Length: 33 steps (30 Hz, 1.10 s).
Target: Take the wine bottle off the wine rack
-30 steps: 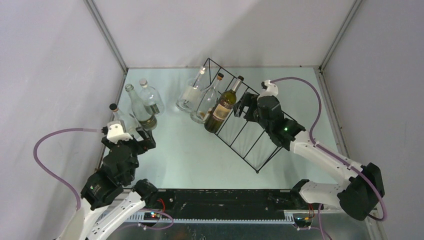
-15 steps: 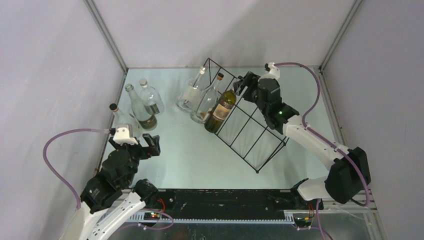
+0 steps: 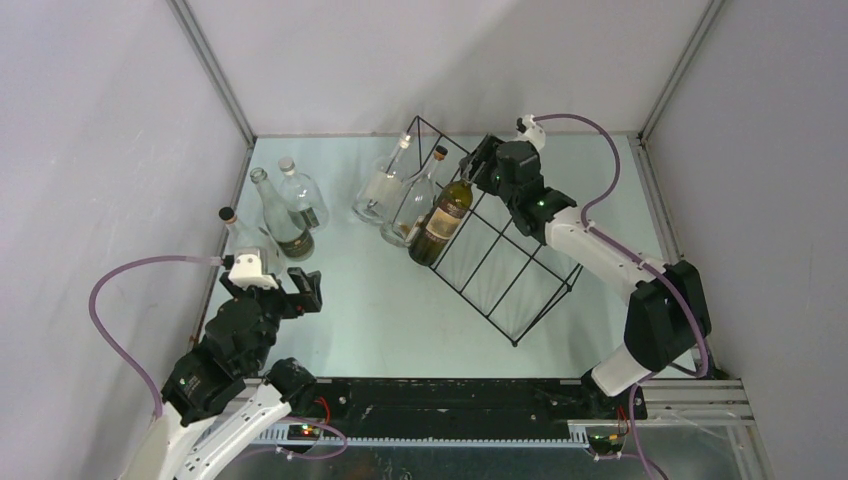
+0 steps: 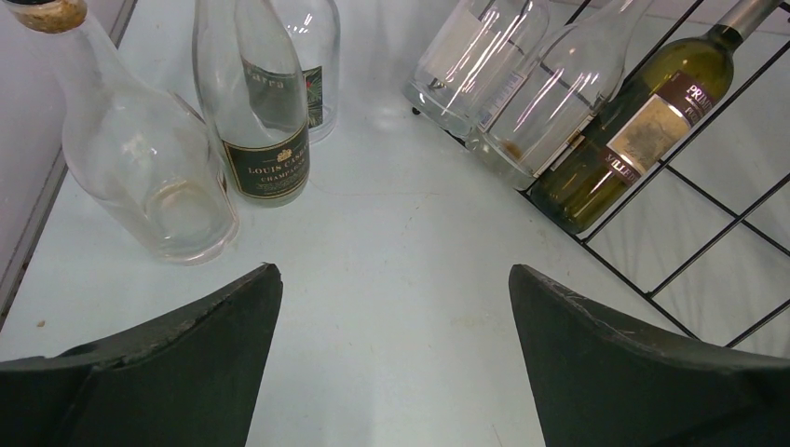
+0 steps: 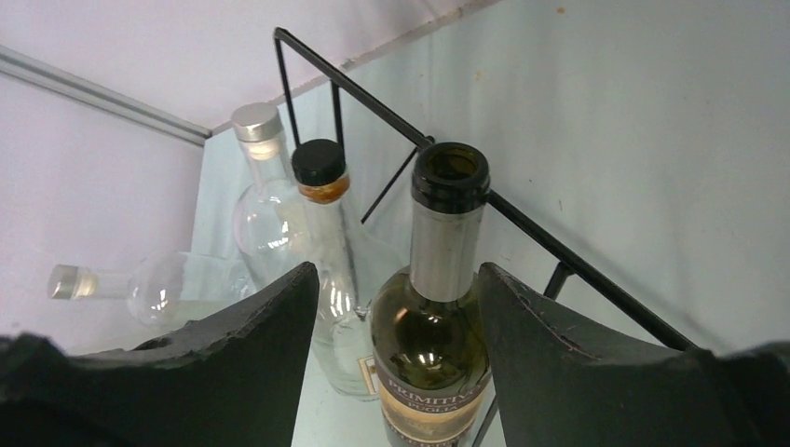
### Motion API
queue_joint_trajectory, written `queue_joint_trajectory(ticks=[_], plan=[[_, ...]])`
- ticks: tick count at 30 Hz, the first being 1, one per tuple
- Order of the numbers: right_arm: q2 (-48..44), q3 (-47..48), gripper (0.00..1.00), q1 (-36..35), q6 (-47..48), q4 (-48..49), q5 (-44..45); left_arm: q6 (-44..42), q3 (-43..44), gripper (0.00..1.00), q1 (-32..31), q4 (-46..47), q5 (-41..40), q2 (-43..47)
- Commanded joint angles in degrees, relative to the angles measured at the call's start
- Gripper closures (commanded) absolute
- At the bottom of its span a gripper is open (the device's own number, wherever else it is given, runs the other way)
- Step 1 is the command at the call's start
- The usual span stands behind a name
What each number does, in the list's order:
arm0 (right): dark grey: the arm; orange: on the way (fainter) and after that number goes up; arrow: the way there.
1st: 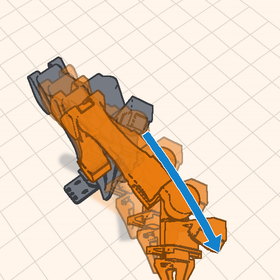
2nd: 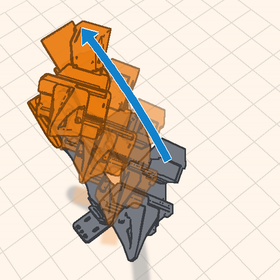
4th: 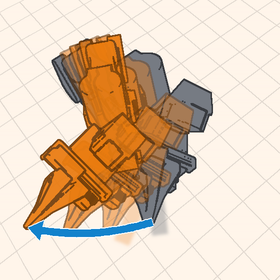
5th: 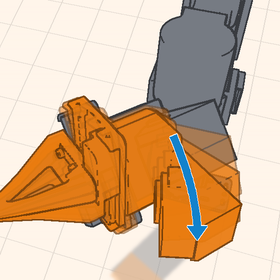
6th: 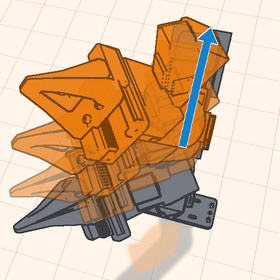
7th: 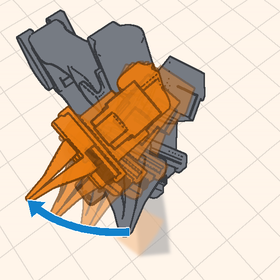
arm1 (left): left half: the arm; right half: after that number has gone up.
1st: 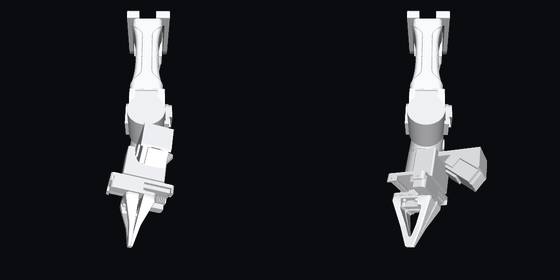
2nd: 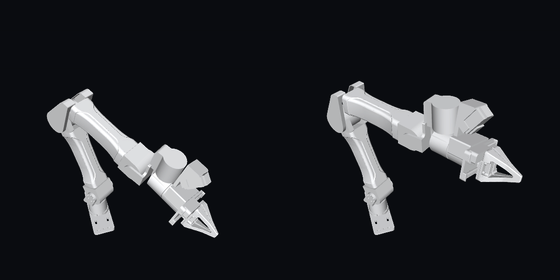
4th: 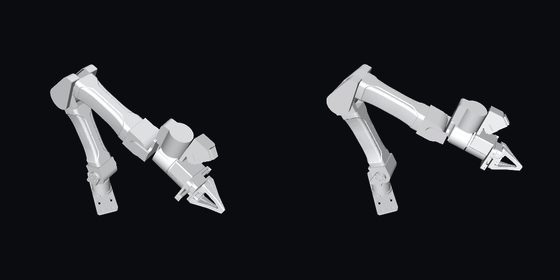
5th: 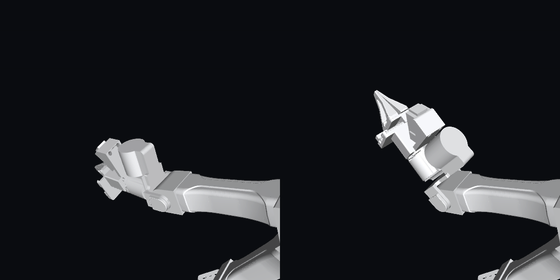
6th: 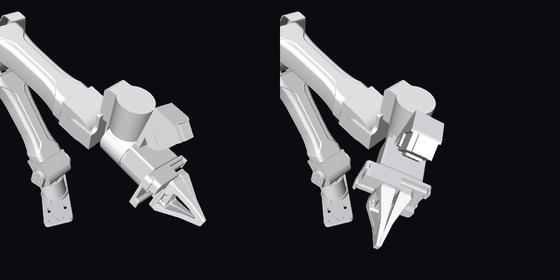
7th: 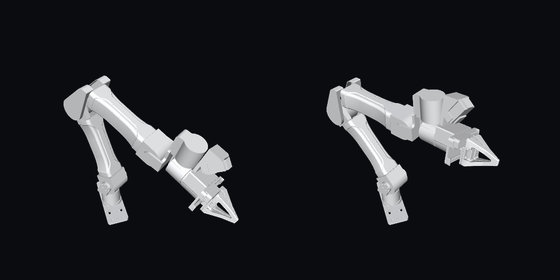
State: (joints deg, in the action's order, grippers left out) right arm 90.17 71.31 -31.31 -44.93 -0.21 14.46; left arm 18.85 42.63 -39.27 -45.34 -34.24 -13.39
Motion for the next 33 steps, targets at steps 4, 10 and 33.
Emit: queue_joint_trajectory(ticks=[4, 10, 33], plan=[[3.38, 3.0, 0.36, 0.39, -1.08, -0.58, 2.27, -0.93, -0.27, 0.02, -0.46, 0.93, -1.07, 0.41], [7.27, 5.73, 0.45, 0.93, 0.89, -0.39, 1.46, -1.16, -0.19, 0.03, -0.46, 1.05, -0.41, -0.49], [1.55, 5.85, 1.0, -4.87, 14.59, 5.62, 6.69, -0.79, -0.03, 0.04, -0.45, 0.58, -1.44, -0.67]])
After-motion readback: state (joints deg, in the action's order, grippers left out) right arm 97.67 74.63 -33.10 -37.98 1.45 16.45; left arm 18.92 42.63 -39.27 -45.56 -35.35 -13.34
